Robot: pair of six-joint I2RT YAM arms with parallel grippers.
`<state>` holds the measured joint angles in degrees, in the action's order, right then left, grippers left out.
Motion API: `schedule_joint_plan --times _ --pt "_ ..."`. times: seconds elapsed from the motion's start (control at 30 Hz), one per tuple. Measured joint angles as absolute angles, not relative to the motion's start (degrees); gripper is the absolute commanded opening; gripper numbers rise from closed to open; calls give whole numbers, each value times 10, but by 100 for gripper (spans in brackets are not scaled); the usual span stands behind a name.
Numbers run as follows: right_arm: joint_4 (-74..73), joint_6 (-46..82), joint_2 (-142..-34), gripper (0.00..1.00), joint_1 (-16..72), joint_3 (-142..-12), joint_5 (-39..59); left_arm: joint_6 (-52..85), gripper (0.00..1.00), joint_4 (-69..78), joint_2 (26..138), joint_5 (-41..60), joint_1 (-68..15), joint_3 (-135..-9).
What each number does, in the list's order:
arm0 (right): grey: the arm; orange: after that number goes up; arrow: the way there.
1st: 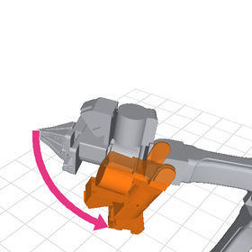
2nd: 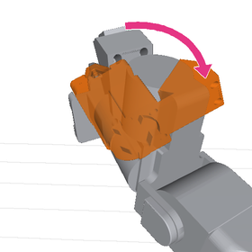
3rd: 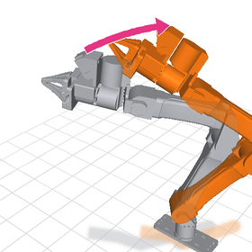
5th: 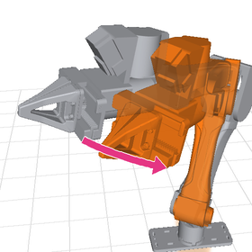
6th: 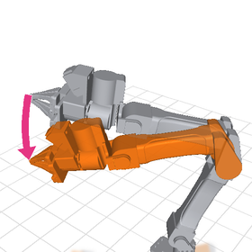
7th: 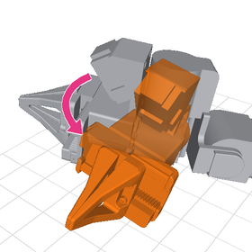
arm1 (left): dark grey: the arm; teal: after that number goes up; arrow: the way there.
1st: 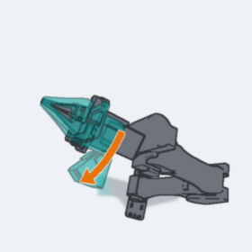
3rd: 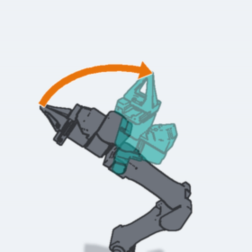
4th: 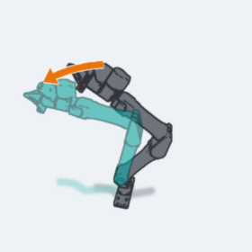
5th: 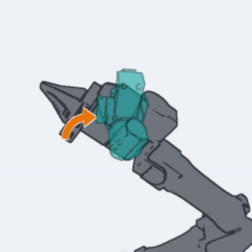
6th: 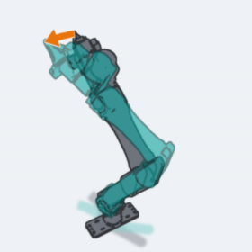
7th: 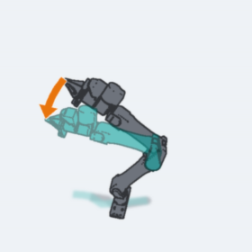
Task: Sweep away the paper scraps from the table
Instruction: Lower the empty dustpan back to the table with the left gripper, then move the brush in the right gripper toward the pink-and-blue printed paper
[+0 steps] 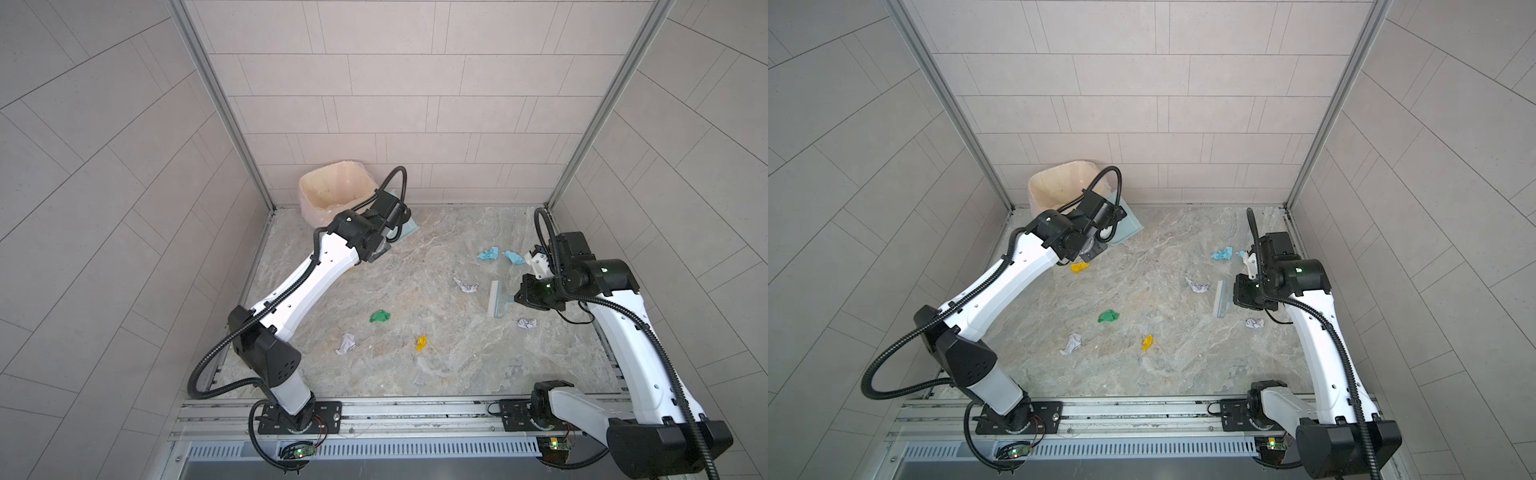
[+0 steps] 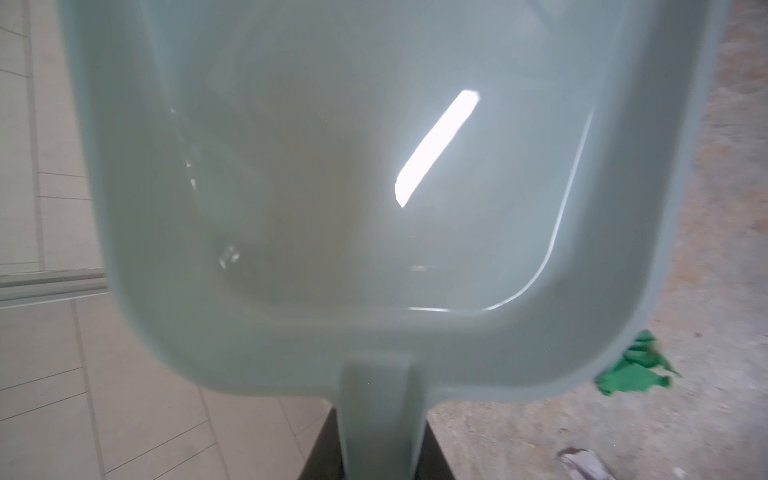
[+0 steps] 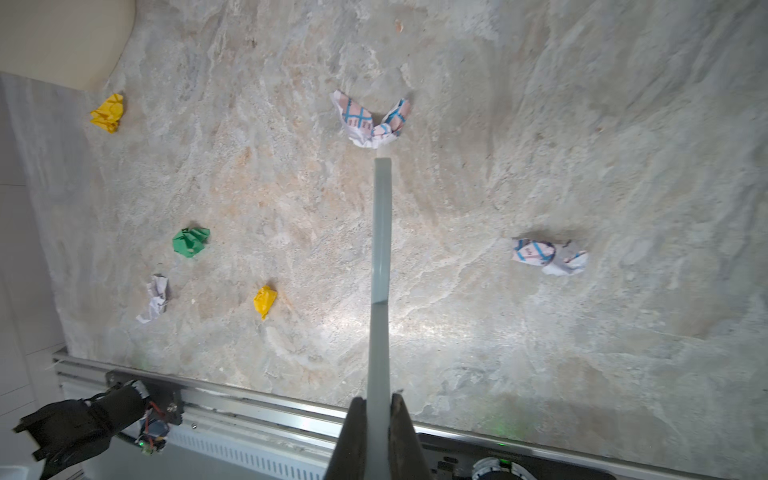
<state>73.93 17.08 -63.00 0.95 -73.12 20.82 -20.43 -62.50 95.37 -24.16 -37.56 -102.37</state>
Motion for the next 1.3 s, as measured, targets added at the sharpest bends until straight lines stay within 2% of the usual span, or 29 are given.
schedule_joint_plan --times 0.27,0.53,0.9,1.3 --pt "766 124 -650 0 16 -754 118 -126 0 -630 973 -114 -436 -955" --pt "729 74 -758 0 74 -809 56 -81 0 -586 1017 -29 -483 -854" --pt "714 25 -964 0 128 -933 6 -79 0 -545 1095 20 -486 -858" --pt "713 10 -1018 0 137 -954 -6 -90 0 -531 1143 41 -487 -875"
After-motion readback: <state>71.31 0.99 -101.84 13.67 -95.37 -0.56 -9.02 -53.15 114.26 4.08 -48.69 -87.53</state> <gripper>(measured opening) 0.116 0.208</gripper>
